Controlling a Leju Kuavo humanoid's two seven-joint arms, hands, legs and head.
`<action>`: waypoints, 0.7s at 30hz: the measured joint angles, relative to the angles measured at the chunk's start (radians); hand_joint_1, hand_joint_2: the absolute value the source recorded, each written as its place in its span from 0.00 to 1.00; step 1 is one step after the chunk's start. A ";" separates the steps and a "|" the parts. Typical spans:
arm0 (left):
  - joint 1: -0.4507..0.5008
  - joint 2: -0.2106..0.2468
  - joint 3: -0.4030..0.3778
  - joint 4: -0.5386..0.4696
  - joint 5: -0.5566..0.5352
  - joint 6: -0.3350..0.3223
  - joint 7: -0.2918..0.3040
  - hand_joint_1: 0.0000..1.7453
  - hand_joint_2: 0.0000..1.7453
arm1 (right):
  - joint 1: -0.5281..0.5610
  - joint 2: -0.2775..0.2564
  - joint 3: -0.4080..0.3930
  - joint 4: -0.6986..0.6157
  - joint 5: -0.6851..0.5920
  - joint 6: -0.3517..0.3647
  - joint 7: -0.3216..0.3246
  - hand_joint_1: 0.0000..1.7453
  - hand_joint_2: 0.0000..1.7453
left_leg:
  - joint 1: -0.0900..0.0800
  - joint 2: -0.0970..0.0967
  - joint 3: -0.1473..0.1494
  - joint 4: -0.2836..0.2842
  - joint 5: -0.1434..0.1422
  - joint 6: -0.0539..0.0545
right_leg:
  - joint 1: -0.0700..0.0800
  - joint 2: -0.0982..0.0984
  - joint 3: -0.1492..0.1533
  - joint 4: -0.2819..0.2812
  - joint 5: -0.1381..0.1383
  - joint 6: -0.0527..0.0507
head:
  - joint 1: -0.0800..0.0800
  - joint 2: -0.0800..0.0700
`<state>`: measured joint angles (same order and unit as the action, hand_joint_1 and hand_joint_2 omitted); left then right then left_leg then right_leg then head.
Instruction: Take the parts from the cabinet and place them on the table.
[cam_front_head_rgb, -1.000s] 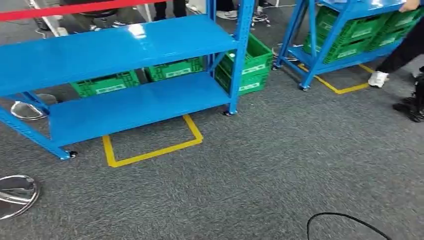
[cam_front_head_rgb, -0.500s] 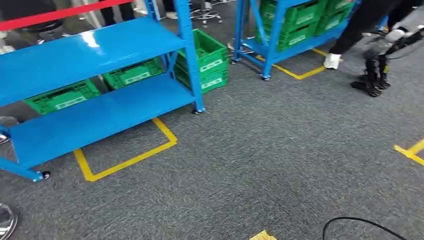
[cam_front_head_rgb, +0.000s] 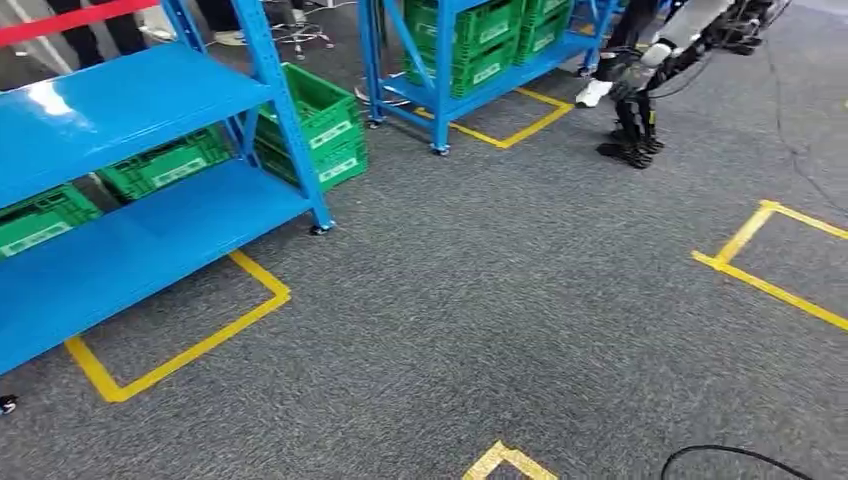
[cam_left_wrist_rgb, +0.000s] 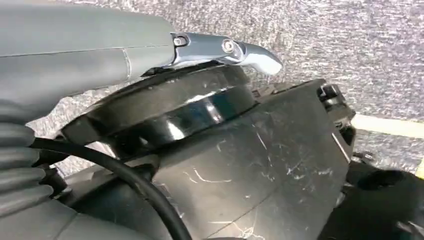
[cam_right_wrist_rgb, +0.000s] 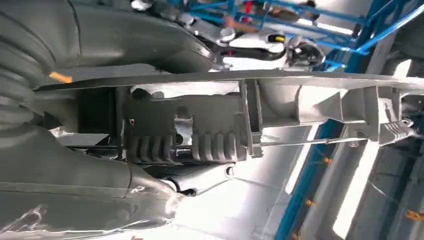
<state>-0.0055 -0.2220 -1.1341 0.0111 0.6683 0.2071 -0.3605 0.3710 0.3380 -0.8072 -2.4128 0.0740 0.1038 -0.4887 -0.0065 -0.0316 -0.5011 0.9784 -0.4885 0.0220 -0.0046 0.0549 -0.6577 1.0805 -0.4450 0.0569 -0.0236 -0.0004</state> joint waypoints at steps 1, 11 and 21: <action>0.002 0.000 0.002 0.000 0.000 0.000 0.000 0.00 1.00 | -0.004 0.000 0.000 0.003 0.000 -0.002 -0.003 1.00 1.00 | -0.003 0.015 -0.001 0.000 -0.001 0.002 | -0.002 -0.031 -0.036 0.080 -0.044 0.007 | 0.002 0.000; 0.009 0.006 0.013 0.000 0.011 0.001 0.005 0.00 1.00 | -0.008 0.000 -0.001 0.017 0.000 -0.049 -0.019 1.00 1.00 | -0.021 0.125 0.019 0.001 -0.023 -0.020 | 0.000 -0.127 0.055 -0.040 0.003 -0.017 | -0.005 0.000; 0.003 0.004 0.014 0.000 0.010 0.002 0.002 0.00 1.00 | -0.029 0.001 -0.034 0.035 0.007 -0.066 -0.013 1.00 1.00 | -0.018 0.033 -0.104 0.258 -0.111 -0.038 | -0.004 0.011 0.046 -0.051 0.019 -0.051 | -0.011 0.000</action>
<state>-0.0028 -0.2178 -1.1196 0.0114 0.6786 0.2094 -0.3582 0.3424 0.3391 -0.8412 -2.3777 0.0809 0.0374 -0.5020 -0.0240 0.0014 -0.6052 1.2362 -0.5999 -0.0156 -0.0089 0.0657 -0.6116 1.0291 -0.4265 0.0063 -0.0347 -0.0004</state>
